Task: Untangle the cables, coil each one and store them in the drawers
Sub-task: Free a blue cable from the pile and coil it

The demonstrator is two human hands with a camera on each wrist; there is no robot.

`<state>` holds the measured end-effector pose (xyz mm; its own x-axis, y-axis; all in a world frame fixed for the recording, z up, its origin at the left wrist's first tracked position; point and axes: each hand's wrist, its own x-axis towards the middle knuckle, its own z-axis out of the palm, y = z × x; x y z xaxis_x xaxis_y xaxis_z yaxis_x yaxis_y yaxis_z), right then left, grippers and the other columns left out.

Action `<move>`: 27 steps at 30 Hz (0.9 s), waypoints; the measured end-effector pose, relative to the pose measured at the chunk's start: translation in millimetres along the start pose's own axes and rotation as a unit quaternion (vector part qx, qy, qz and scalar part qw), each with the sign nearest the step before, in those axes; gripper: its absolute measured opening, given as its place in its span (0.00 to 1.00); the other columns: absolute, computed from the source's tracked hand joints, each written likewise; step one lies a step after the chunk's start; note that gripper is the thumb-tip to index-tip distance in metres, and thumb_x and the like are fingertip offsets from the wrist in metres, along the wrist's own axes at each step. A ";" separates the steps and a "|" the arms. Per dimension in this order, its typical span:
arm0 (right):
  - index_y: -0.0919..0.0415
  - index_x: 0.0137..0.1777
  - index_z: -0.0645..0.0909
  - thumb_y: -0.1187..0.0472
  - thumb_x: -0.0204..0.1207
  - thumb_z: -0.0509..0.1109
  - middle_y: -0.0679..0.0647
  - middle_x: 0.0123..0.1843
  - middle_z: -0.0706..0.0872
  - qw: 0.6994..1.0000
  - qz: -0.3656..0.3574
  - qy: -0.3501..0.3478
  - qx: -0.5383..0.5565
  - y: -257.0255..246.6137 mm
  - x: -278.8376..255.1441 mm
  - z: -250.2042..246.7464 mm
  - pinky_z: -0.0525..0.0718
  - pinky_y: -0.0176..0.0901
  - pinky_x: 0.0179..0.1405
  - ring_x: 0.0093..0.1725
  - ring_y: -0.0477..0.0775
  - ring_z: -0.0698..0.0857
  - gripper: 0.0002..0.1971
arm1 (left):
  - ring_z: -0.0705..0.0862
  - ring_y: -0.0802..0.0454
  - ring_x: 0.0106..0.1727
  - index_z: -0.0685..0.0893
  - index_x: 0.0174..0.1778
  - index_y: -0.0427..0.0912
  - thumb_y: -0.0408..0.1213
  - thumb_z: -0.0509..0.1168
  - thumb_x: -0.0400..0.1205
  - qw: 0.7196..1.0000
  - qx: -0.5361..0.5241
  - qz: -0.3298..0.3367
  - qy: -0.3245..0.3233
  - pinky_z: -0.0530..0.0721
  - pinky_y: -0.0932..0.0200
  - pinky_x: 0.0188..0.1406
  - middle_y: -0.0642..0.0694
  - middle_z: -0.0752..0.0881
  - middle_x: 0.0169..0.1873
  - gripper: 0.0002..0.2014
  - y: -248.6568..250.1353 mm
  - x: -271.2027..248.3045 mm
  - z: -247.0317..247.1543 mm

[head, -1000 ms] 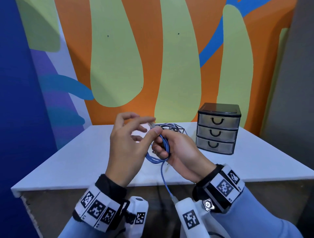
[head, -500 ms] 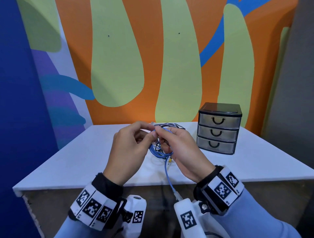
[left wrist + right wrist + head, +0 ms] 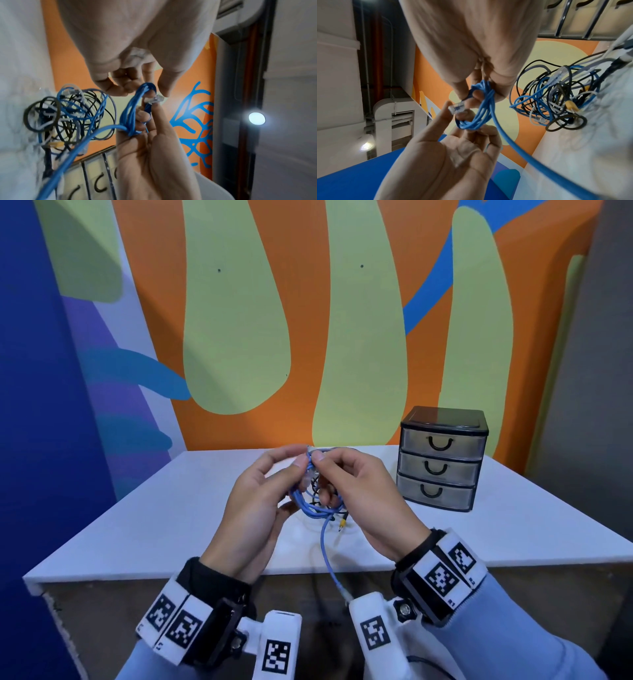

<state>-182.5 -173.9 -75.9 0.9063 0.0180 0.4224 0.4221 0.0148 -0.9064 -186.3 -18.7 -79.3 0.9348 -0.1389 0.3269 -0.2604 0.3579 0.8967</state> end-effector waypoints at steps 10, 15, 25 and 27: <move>0.72 0.50 0.86 0.56 0.88 0.72 0.56 0.36 0.88 0.997 0.009 0.048 0.064 6.0 -0.1 0.1 0.80 0.37 0.35 0.32 0.49 0.81 0.15 | 0.95 0.49 0.49 0.91 0.57 0.44 0.31 0.82 0.78 0.962 0.219 0.159 0.023 0.89 0.63 0.48 0.47 0.96 0.45 0.13 -1.5 -5.0 -0.2; 0.73 0.56 0.87 0.58 0.87 0.73 0.62 0.40 0.89 0.995 -0.004 0.027 0.099 6.3 1.1 -1.4 0.83 0.42 0.44 0.39 0.54 0.84 0.14 | 0.96 0.46 0.51 0.94 0.57 0.37 0.30 0.73 0.86 0.978 0.136 0.156 0.034 0.91 0.59 0.54 0.44 0.96 0.48 0.06 -0.5 -0.8 -0.6; 0.57 0.69 0.90 0.65 0.83 0.77 0.62 0.51 0.94 0.992 -0.084 -0.090 -0.002 -1.2 -3.5 -9.1 0.88 0.56 0.55 0.48 0.61 0.91 0.15 | 0.85 0.55 0.33 0.92 0.44 0.36 0.41 0.71 0.88 0.957 0.192 0.210 0.064 0.82 0.66 0.39 0.47 0.89 0.30 0.13 3.7 2.5 -3.1; 0.56 0.68 0.91 0.65 0.80 0.80 0.63 0.54 0.95 0.992 -0.086 -0.090 -0.033 -1.8 -3.7 -9.1 0.89 0.65 0.58 0.50 0.65 0.92 0.16 | 0.84 0.53 0.33 0.92 0.44 0.37 0.44 0.71 0.88 0.963 0.180 0.191 0.065 0.83 0.64 0.38 0.45 0.89 0.30 0.14 2.0 3.1 -4.1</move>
<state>-186.5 -183.0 -75.8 0.8050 0.1988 0.5590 0.5754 -0.0317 -0.8173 -182.9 -14.6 -77.7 0.7707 0.0645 0.6339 -0.6358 0.0129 0.7717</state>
